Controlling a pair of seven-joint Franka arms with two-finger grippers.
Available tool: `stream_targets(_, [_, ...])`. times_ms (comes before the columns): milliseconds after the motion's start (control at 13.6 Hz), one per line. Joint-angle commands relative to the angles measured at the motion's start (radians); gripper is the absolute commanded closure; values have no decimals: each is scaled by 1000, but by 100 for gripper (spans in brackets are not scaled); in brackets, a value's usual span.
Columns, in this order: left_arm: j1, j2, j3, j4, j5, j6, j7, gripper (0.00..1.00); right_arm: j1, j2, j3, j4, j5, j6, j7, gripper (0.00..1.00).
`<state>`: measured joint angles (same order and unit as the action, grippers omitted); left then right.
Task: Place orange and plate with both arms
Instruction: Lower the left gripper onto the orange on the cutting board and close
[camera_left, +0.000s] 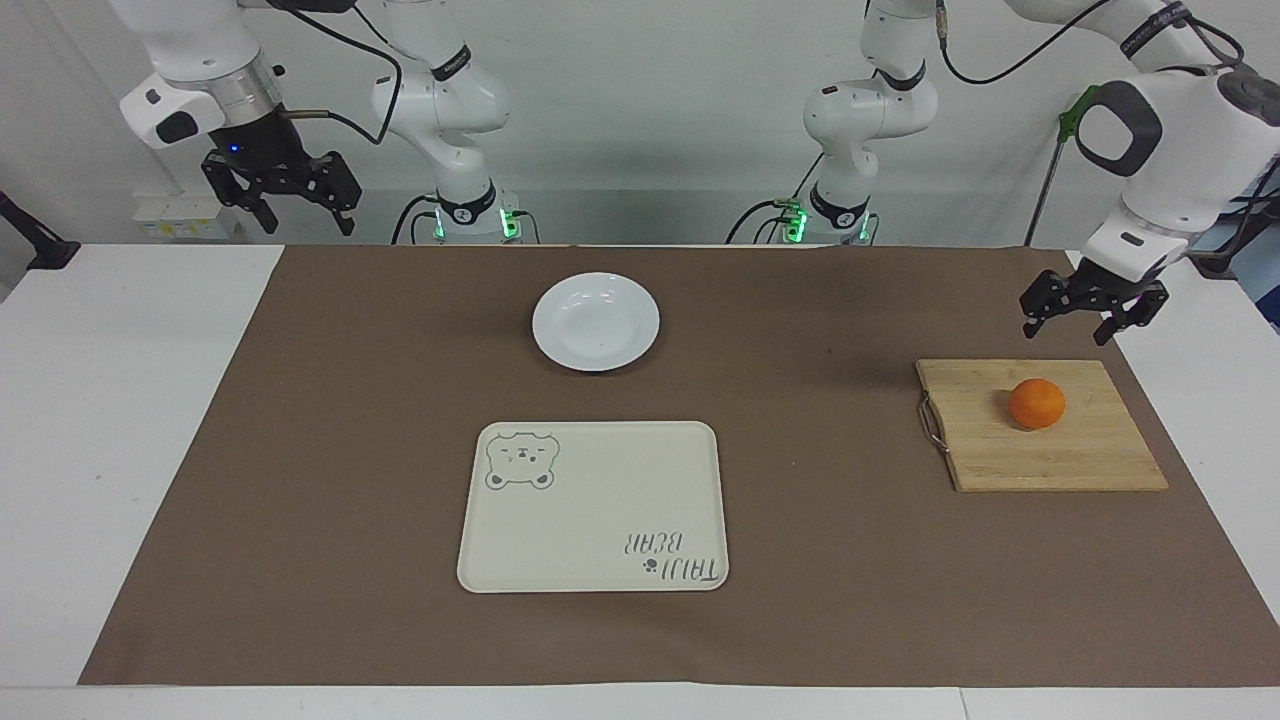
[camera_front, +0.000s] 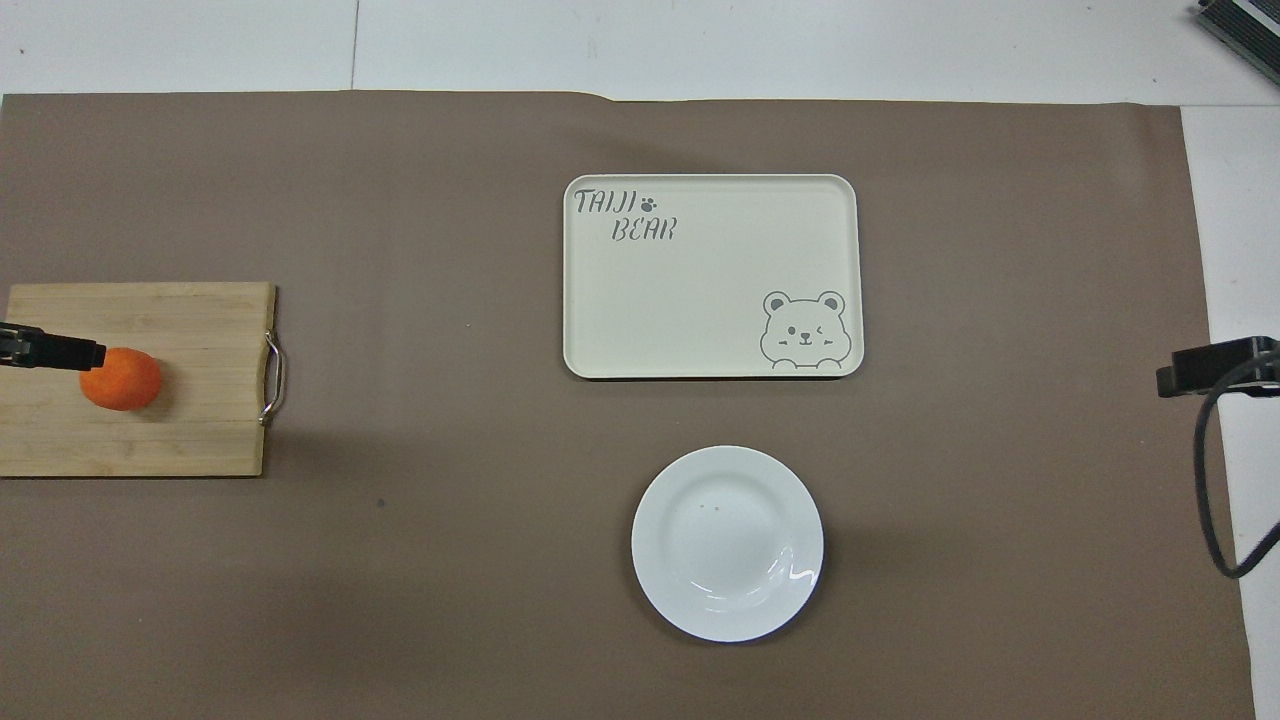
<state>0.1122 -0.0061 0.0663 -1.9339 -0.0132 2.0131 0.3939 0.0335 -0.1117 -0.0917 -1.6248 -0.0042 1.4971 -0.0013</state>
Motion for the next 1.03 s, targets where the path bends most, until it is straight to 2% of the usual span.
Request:
stream_targets(0, [41, 55, -8, -20, 1, 88, 68, 0, -9, -13, 6, -18, 6, 14, 18, 0])
stream_targets(221, [52, 130, -8, -22, 1, 160, 76, 0, -9, -13, 6, -18, 6, 14, 18, 0])
stream_targets(959, [92, 238, -5, -34, 2, 222, 72, 0, -10, -13, 6, -18, 6, 14, 17, 0])
